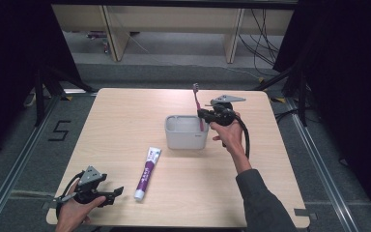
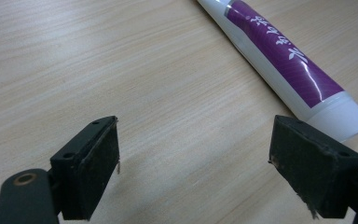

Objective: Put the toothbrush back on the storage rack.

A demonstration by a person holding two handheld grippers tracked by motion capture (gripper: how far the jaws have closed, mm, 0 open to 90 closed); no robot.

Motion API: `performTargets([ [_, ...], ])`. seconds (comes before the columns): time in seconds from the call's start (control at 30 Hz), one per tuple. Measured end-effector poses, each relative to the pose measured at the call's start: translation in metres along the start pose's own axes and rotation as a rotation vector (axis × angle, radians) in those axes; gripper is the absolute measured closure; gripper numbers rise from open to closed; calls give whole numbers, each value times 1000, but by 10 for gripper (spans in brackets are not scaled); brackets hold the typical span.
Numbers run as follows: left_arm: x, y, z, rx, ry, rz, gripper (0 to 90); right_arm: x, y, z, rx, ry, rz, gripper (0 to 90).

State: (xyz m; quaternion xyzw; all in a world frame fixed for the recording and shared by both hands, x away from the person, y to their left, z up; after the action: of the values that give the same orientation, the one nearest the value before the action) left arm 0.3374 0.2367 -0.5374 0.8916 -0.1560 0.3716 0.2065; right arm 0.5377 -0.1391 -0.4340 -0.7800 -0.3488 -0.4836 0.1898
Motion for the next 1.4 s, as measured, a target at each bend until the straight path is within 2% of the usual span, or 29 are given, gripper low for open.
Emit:
performTargets([
  [0.03, 0, 0, 0, 0, -3, 1, 153, 0, 0, 0, 6, -1, -5, 835],
  [0.07, 0, 0, 0, 3, 3, -3, 153, -1, -3, 1, 11, -2, 26, 834],
  [0.1, 0, 0, 0, 2, -1, 2, 153, -1, -3, 1, 11, -10, 25, 834],
  [0.13, 0, 0, 0, 1, -3, 2, 153, -2, -1, 2, -1, -6, -1, 833],
  [0.17, 0, 0, 0, 1, -3, 2, 153, -3, -2, 2, 1, -6, 13, 833],
  [0.23, 0, 0, 0, 1, -1, 0, 153, -4, -1, 3, -9, -8, -2, 833],
  [0.27, 0, 0, 0, -3, -8, 0, 153, -5, -3, 3, -8, -18, 20, 833],
  [0.4, 0, 1, 0, -1, -9, 1, 154, -4, -2, 3, -5, -21, -8, 828],
  [0.53, 0, 0, -1, 0, -4, 2, 154, -6, -1, 4, -23, -30, -45, 822],
  [0.6, 0, 0, -1, -1, -5, 3, 154, -7, -1, 3, -27, -37, -44, 823],
  [0.63, 0, 1, 0, 0, -3, 0, 154, -7, -2, 2, -33, -48, -28, 822],
  [0.67, 0, 1, 0, 0, -5, 1, 154, -8, -1, 2, -38, -49, -47, 823],
  [0.73, 0, 1, 0, -2, -8, 2, 154, -9, -2, 4, -30, -42, -30, 823],
  [0.8, 0, 1, -1, -2, -12, 3, 154, -11, -2, 2, -35, -59, -21, 823],
  [0.87, 0, 1, 0, 1, -6, 0, 154, -12, 1, 2, -46, -53, -64, 823],
  [0.97, 0, 1, -1, 1, -5, 3, 155, -13, -2, 3, -27, -51, -21, 823],
  [1.07, 0, 1, -1, 0, -13, 2, 155, -15, -1, 2, -39, -53, -50, 823],
  [1.13, 0, 1, -1, 0, -11, 2, 155, -15, -2, 1, -38, -61, -47, 823],
  [1.17, 0, 0, -1, 2, -12, 3, 156, -15, 0, 1, -52, -55, -71, 823],
  [1.2, 0, 0, -1, 2, -12, 3, 156, -15, 0, 1, -52, -55, -71, 823],
  [1.23, 0, 0, -1, 3, -10, 1, 156, -16, -2, 1, -31, -49, -41, 823],
  [1.3, 0, 0, -1, 2, -9, 0, 156, -16, -2, 1, -40, -48, -36, 822],
  [1.4, 0, 0, -1, 5, -4, 1, 156, -17, 0, -1, -48, -48, -59, 819],
])
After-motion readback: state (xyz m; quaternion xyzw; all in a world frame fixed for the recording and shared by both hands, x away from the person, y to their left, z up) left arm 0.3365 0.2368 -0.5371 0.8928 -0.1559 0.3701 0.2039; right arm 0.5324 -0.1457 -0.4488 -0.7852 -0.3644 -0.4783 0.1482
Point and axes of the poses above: each handheld gripper's, and its own axes: z roughly forward along the jaws, x roughly out of its top, y roughly to its right, the point moved 4 cm from there along z, roughly forward along the jaws, and after that the axes turned 13 degrees about -z, right-handed, at the moved point
